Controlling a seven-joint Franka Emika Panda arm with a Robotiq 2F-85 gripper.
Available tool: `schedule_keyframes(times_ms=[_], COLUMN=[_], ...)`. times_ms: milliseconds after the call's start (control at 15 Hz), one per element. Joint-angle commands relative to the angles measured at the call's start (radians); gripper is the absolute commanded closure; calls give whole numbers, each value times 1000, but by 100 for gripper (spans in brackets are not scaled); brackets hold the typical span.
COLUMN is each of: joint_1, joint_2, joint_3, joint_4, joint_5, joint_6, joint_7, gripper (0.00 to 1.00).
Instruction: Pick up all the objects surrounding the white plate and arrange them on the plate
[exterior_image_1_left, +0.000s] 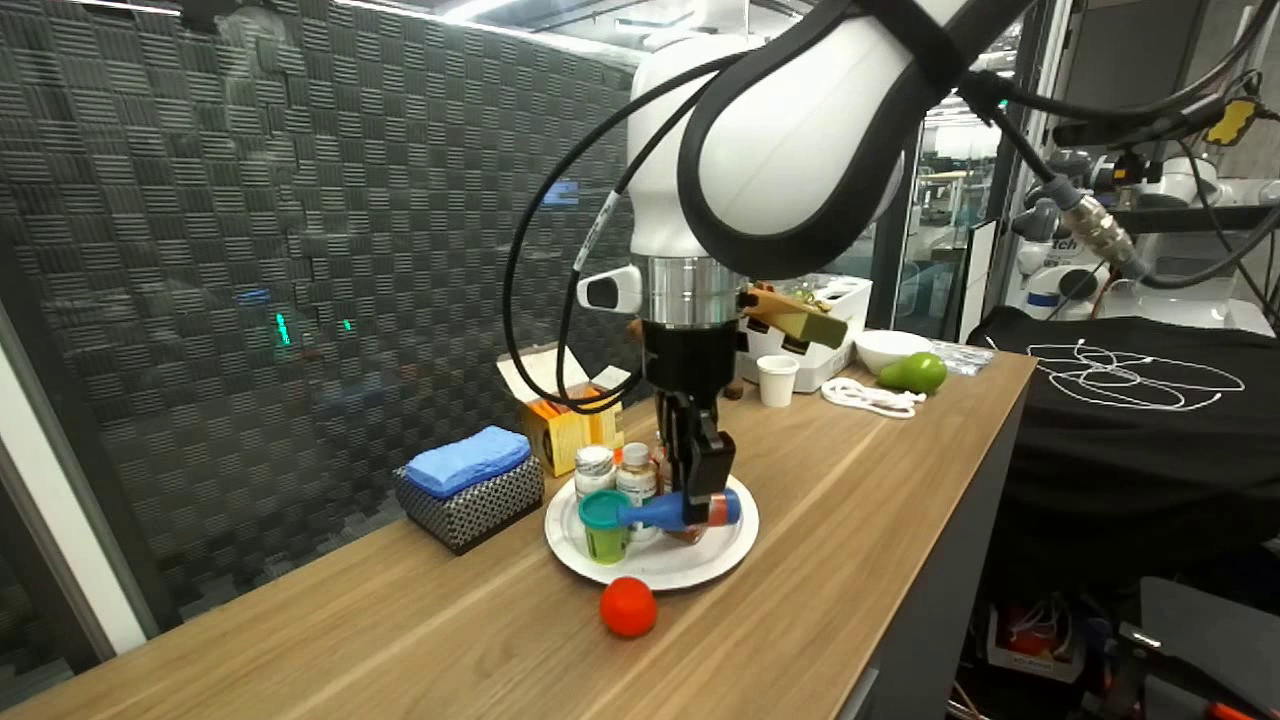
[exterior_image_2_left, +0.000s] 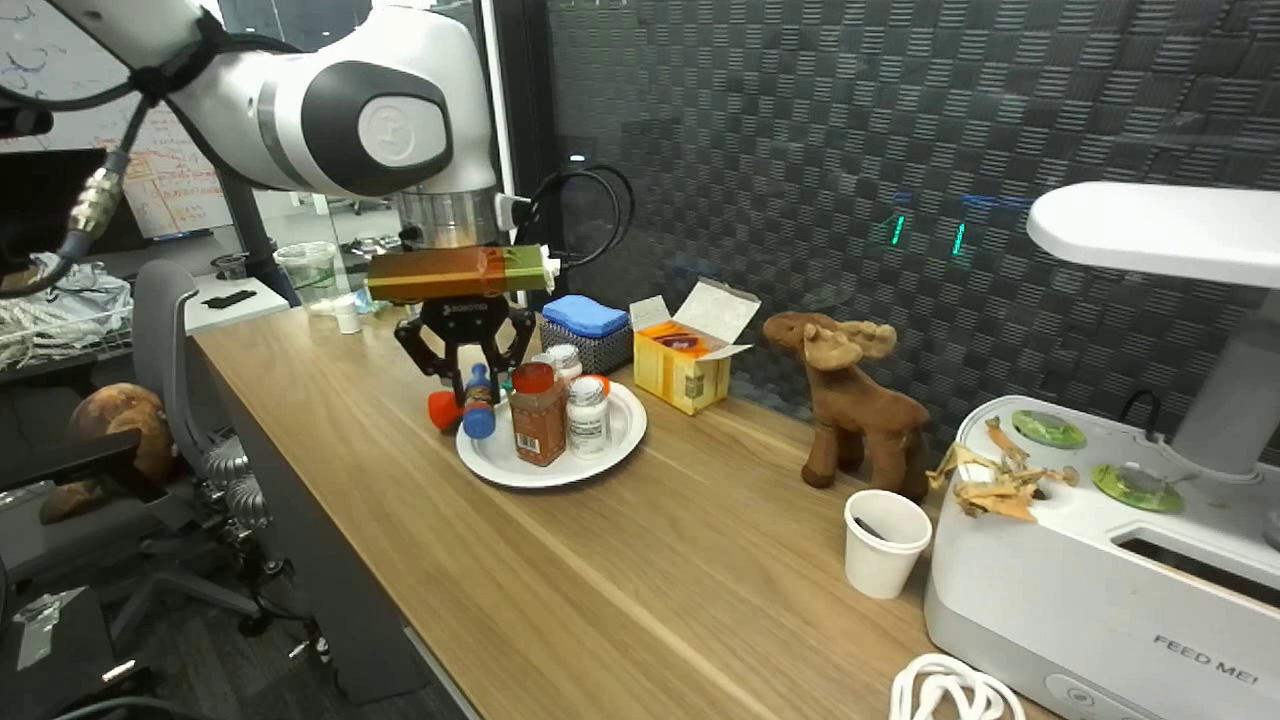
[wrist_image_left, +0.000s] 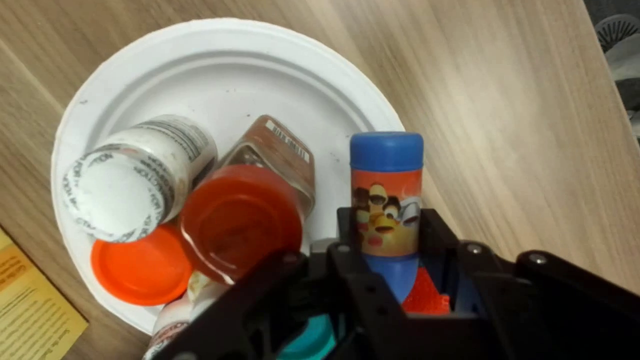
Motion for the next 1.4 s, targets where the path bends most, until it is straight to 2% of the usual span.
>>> schedule_keyframes(times_ms=[0, 400, 733, 800, 1200, 1333], joint_1=[-21, -36, -33, -31, -28, -28], joint_2=[42, 66, 54, 50, 43, 38], joint_3=[15, 21, 17, 16, 15, 15], joint_4=[65, 103, 89, 83, 69, 66], joint_5=[41, 66, 62, 56, 45, 45], joint_6=[-26, -61, -67, -64, -50, -52], joint_7=[-45, -82, -94, -93, -97, -99], gripper=[90, 90, 90, 47, 1, 0])
